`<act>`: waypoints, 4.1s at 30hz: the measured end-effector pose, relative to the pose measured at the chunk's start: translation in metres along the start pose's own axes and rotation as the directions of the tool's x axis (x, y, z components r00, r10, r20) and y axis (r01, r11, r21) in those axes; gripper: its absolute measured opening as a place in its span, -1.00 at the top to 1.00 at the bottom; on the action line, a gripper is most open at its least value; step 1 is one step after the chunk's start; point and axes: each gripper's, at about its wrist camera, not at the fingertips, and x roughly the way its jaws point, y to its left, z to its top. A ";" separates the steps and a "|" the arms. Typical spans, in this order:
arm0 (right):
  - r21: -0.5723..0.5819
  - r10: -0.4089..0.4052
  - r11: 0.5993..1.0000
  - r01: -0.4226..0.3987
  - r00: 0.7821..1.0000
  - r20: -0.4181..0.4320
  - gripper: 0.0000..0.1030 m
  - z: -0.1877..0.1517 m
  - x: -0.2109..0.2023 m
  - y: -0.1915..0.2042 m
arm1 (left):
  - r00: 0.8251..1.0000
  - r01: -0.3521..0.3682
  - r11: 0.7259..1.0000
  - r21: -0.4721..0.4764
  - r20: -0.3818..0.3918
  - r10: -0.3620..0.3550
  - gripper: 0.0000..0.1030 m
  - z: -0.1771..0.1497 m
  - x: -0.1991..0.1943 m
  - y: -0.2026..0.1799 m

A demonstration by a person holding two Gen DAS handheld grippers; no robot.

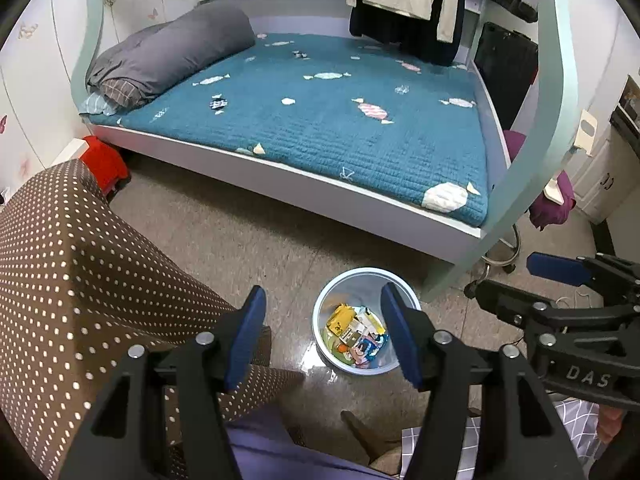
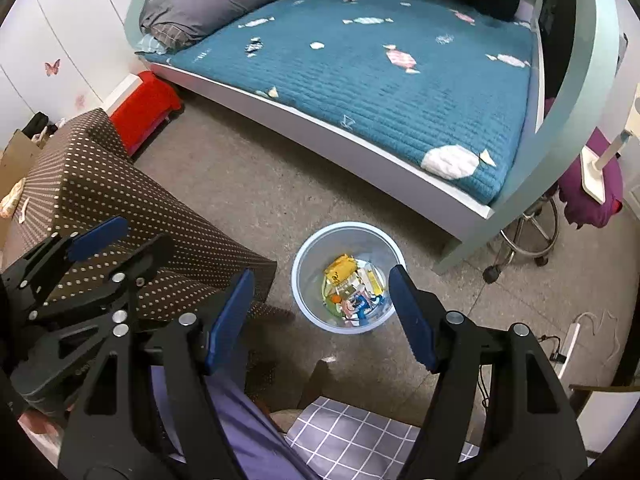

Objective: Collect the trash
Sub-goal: 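Open both tools to drop the cap and snack bag into the wastebasket, then move both tools back over the polka-dot table, then grasp the white tag with purple ring using the left tool, then grasp the orange-and-white bread bag with the right tool while the left tool holds the tag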

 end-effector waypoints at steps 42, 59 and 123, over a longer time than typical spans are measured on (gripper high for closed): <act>-0.399 0.190 0.903 -0.162 0.981 0.031 -0.34 0.051 -0.015 0.242 | 0.961 -0.234 0.909 -0.343 0.062 0.271 -0.27 -0.022 -0.114 0.226; -0.489 0.211 0.847 -0.209 0.976 -0.052 -0.34 0.079 0.031 0.329 | 0.964 -0.265 0.848 -0.459 -0.091 0.252 -0.16 -0.039 -0.081 0.354; -0.823 0.347 0.423 -0.380 0.907 -0.240 0.31 0.059 0.080 0.642 | 0.859 -0.398 0.540 -0.742 -0.096 0.502 0.57 -0.152 -0.190 0.568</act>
